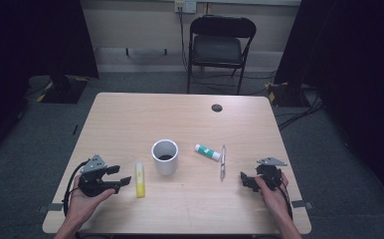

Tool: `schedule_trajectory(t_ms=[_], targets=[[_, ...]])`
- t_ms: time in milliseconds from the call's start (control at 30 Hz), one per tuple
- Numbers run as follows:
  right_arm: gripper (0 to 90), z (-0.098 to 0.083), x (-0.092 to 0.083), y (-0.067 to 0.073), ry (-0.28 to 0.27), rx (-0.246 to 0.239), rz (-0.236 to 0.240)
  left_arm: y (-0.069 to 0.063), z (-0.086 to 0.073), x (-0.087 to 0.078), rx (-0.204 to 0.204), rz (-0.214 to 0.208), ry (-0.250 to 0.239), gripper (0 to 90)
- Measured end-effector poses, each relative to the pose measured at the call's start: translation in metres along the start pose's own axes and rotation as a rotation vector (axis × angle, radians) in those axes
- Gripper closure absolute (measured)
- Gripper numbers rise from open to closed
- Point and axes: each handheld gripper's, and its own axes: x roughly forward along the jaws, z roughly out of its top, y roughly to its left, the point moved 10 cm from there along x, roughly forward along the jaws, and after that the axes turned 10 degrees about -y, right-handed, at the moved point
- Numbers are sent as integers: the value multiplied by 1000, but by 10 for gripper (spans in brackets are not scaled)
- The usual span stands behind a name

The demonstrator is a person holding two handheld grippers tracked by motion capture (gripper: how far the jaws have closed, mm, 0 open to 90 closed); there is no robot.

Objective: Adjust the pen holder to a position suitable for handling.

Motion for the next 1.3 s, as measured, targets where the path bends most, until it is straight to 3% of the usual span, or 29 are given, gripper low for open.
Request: schedule_trajectory(t_ms=[100,200,267,300,433,533,600,667,733,800,900,1167,1300], targets=[[65,0,0,0,0,0,0,-9,7,3,17,-10,8,368],[65,0,0,0,0,0,0,-27,15,7,36,-53,7,423],[65,0,0,0,0,0,1,-31,16,8,49,-61,11,431],[65,0,0,0,0,0,1,-38,19,11,48,-93,13,454],[65,0,0,0,0,0,1,-46,27,15,59,-132,8,523],[65,0,0,0,0,0,1,-49,32,16,80,-137,8,550],[65,0,0,0,0,0,1,-51,37,18,74,-149,4,632],[62,0,0,0,0,-2,3,-55,45,21,78,-150,-18,657],[61,0,1,0,-1,-1,4,-59,49,26,75,-166,-11,678],[61,1,1,0,-1,-2,5,-62,55,32,87,-176,-14,667],[61,0,1,0,0,-1,4,-63,66,41,56,-200,-38,645],[61,0,1,0,0,-1,4,-60,78,69,96,-196,-32,634],[61,1,1,0,0,-1,4,-63,80,79,113,-199,-29,672]])
